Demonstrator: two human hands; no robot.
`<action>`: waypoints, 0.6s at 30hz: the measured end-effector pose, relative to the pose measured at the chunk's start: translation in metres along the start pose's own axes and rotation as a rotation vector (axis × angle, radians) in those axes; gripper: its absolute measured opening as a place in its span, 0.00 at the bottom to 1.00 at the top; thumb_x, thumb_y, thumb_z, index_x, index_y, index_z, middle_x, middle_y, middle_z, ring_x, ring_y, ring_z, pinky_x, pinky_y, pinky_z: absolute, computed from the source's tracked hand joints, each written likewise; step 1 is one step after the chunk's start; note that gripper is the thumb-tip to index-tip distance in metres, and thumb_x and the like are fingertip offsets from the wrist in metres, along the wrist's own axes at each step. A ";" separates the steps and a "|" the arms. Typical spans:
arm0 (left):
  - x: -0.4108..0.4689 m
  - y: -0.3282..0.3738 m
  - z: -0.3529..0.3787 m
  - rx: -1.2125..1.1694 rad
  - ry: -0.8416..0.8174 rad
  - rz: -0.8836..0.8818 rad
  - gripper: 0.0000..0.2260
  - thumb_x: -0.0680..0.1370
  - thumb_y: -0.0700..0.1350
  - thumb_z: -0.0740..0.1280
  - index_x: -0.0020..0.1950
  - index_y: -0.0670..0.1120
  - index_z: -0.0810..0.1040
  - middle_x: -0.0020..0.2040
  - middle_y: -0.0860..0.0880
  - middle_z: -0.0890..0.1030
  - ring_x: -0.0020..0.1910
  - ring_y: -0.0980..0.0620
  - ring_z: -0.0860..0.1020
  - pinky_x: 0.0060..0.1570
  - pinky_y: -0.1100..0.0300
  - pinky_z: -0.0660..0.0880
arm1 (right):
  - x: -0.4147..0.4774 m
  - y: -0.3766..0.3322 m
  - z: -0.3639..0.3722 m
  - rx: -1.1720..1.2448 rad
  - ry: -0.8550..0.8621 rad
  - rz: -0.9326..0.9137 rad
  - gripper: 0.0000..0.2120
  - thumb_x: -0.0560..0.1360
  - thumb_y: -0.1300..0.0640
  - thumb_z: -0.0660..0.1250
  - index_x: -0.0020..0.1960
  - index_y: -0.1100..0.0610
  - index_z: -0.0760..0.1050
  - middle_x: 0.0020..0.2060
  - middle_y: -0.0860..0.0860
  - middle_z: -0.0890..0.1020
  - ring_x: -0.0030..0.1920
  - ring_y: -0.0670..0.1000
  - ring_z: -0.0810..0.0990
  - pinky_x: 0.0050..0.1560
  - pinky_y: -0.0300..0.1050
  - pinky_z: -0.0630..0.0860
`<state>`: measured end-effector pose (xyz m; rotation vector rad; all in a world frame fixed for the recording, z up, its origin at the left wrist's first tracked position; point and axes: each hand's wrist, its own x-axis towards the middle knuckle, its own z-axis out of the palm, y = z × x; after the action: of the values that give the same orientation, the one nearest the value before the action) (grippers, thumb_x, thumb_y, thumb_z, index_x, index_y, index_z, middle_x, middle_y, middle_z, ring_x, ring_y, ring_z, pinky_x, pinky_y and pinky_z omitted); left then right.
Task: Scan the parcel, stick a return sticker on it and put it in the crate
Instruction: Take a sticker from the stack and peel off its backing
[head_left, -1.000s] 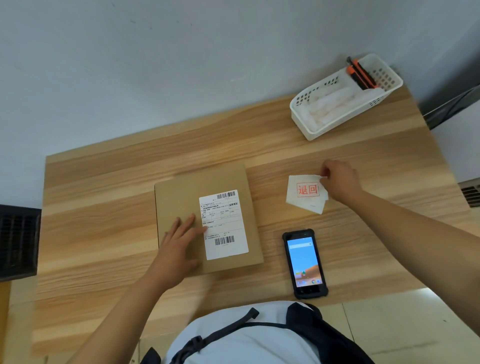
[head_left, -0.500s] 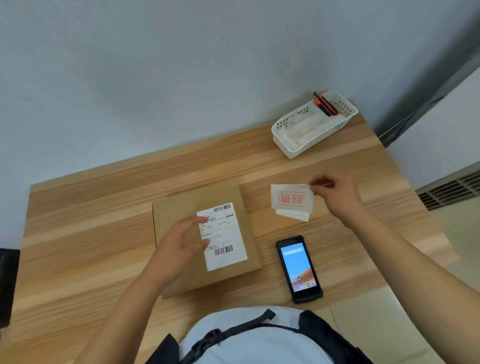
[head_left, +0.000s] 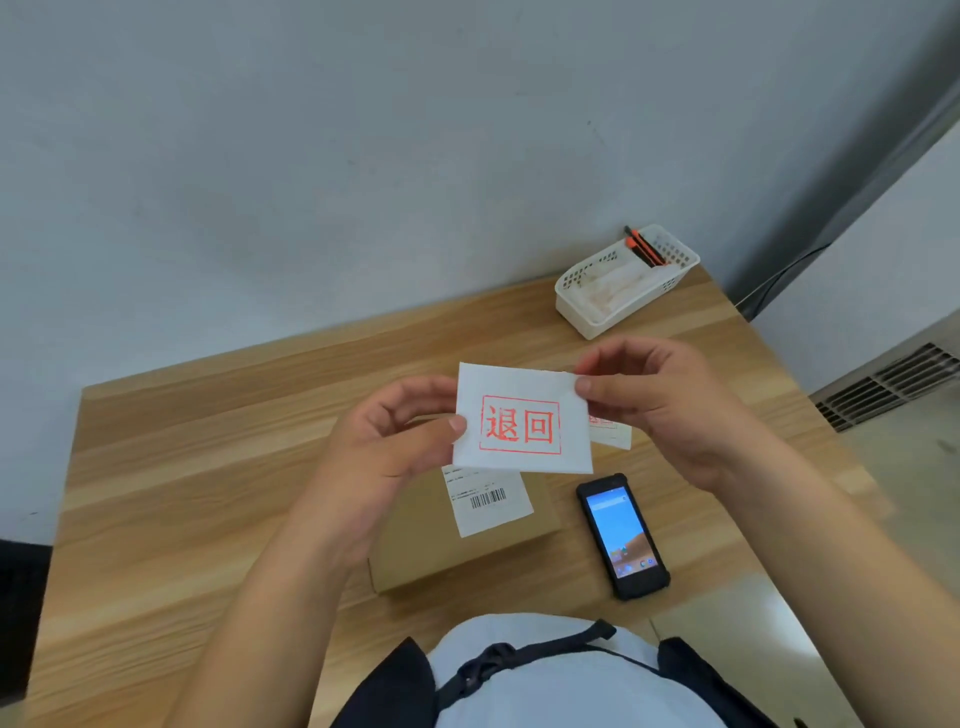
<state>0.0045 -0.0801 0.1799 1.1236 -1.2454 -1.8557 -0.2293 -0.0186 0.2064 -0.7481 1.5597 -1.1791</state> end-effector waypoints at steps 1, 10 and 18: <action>-0.005 0.001 -0.004 -0.021 0.004 0.002 0.14 0.70 0.34 0.73 0.54 0.44 0.83 0.53 0.44 0.86 0.53 0.43 0.84 0.58 0.43 0.79 | -0.004 -0.003 0.006 0.008 0.001 0.001 0.05 0.73 0.71 0.70 0.47 0.64 0.80 0.49 0.65 0.85 0.52 0.62 0.85 0.53 0.48 0.83; -0.027 0.018 -0.033 -0.208 0.026 0.067 0.15 0.67 0.35 0.72 0.53 0.43 0.82 0.51 0.42 0.86 0.49 0.43 0.85 0.46 0.54 0.83 | -0.040 -0.007 0.050 0.294 -0.006 0.043 0.20 0.71 0.58 0.69 0.60 0.68 0.77 0.49 0.62 0.83 0.49 0.60 0.81 0.44 0.50 0.84; -0.039 0.032 -0.052 -0.264 0.023 0.142 0.15 0.67 0.36 0.70 0.54 0.43 0.80 0.49 0.44 0.87 0.50 0.45 0.86 0.42 0.58 0.82 | -0.077 0.015 0.083 0.355 0.015 0.092 0.11 0.66 0.62 0.70 0.48 0.63 0.79 0.40 0.58 0.83 0.40 0.56 0.81 0.48 0.56 0.83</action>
<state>0.0696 -0.0789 0.2113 0.8884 -1.0047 -1.8302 -0.1253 0.0278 0.2171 -0.4304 1.3314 -1.3478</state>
